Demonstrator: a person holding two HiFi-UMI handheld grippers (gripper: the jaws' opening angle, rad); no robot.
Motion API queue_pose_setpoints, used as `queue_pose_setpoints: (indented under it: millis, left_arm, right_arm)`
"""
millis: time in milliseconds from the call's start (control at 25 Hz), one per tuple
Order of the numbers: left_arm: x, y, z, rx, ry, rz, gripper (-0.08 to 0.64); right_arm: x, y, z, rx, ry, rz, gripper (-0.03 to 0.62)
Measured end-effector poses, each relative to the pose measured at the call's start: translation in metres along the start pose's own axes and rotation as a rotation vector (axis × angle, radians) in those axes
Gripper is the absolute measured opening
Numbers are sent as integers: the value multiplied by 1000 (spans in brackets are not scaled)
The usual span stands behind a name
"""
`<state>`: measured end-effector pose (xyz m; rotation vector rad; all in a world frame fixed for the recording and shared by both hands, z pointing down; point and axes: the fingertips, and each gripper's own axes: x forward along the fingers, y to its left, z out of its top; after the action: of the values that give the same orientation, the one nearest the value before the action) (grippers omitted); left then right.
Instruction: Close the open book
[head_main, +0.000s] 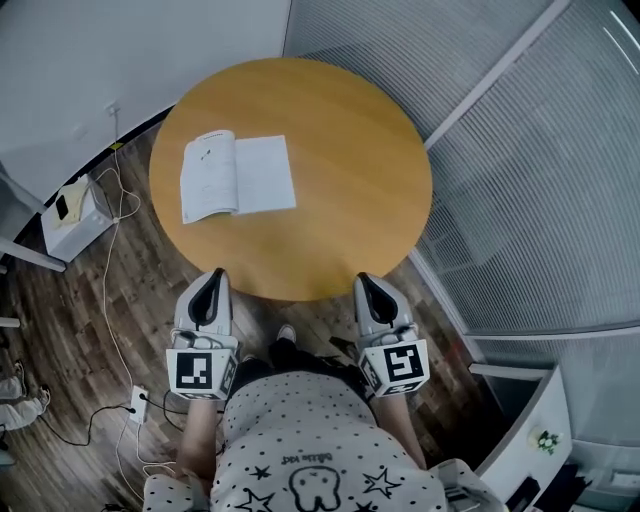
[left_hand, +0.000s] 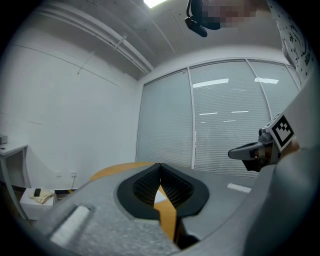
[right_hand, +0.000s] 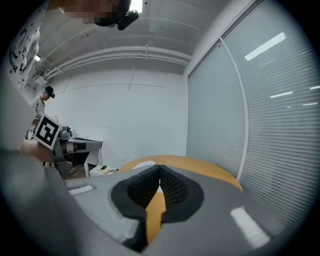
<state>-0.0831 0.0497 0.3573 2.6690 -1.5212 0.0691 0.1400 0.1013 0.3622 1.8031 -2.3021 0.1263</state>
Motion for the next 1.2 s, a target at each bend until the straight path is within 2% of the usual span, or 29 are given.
queue_pose_setpoints:
  millis: [240,640,920,1200]
  left_arm:
    - [17,-17,3,13,-1,38,9]
    - [14,-16,-2,13,30,88,9]
    - [30,-7,-5,0,38,82,9]
    - [55,24,-11,-17,43,74,9]
  right_arm:
    - [14,-21,-4,9,-1,52,5]
    - [23,-23,-13,47,6,94,5]
    - [40,-25,-14,46,24,92,5]
    - [77,-20,-8,37,39,88,5]
